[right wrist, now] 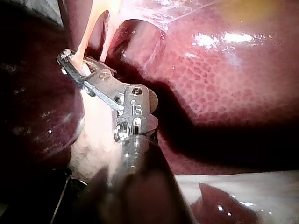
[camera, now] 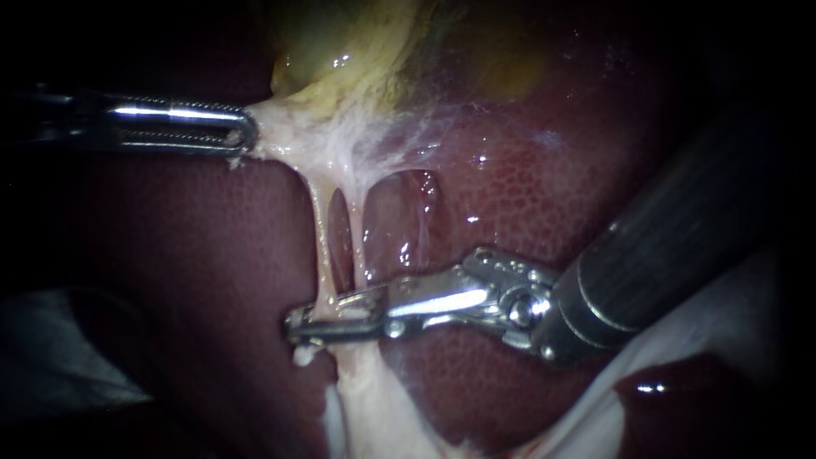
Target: Going back second clip left tube
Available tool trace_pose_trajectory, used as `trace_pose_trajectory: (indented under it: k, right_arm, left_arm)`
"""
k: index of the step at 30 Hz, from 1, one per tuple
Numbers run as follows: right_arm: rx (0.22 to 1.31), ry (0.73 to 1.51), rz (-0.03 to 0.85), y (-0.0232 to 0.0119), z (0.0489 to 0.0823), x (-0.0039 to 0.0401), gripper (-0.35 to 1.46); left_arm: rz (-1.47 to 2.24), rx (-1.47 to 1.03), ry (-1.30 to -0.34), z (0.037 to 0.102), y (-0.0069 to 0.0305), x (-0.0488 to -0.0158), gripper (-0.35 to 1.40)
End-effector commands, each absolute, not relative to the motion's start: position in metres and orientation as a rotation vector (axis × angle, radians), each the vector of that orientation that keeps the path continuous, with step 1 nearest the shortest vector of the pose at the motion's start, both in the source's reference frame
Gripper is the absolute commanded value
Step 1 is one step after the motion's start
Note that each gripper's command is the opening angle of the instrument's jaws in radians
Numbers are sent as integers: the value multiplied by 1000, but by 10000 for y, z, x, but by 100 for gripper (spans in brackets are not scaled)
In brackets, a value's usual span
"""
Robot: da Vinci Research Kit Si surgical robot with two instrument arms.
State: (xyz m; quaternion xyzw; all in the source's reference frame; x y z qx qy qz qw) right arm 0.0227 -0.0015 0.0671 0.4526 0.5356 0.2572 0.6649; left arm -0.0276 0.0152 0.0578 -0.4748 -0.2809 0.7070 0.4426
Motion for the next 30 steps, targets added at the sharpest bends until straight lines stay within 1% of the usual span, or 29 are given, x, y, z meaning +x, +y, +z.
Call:
trace_pose_trajectory:
  k: [1, 2, 3, 4, 5, 7, 10, 12, 14, 17, 20, 22, 23, 26, 27, 30]
  right_arm:
    - [1020, 1207, 582, -15, 671, 229, -21]
    - [991, 1217, 575, -15, 671, 231, 1]
    - [960, 1227, 570, -14, 672, 233, 17]
    - [937, 1232, 574, -13, 673, 235, 28]
    - [909, 1237, 583, -11, 675, 238, 37]
    - [850, 1248, 585, -8, 678, 240, 43]
    - [749, 1262, 589, -2, 685, 241, 49]
    - [706, 1267, 593, 2, 691, 238, 50]
    - [684, 1270, 587, 6, 695, 234, 50]
    - [682, 1266, 588, 10, 698, 228, 50]
    - [679, 1262, 567, 11, 695, 222, 50]
    - [668, 1257, 533, 10, 688, 216, 50]
    - [653, 1253, 503, 10, 683, 211, 50]
    - [603, 1203, 390, 8, 664, 190, 50]
    - [560, 1188, 338, 9, 655, 179, 50]
    - [473, 1146, 255, 11, 637, 153, 50]
  left_arm:
    - [1754, -1178, -697, 578, 152, -276, -35]
    - [1754, -1178, -697, 578, 152, -276, -35]
    - [1754, -1178, -697, 578, 152, -276, -35]
    - [1754, -1178, -697, 578, 152, -276, -35]
    - [1754, -1178, -697, 578, 152, -276, -35]
    - [1754, -1178, -697, 578, 152, -276, -35]
    - [1754, -1178, -697, 578, 152, -276, -35]
    - [1754, -1178, -697, 578, 152, -276, -35]
    - [1754, -1178, -697, 578, 152, -276, -35]
    - [1754, -1178, -697, 578, 152, -276, -35]
    - [1754, -1178, -697, 578, 152, -276, -35]
    - [1754, -1178, -697, 578, 151, -275, -35]
    - [1755, -1178, -698, 578, 151, -275, -35]
    - [1755, -1178, -698, 578, 151, -273, -35]
    - [1755, -1178, -698, 578, 151, -273, -35]
    - [1755, -1178, -698, 578, 151, -273, -35]
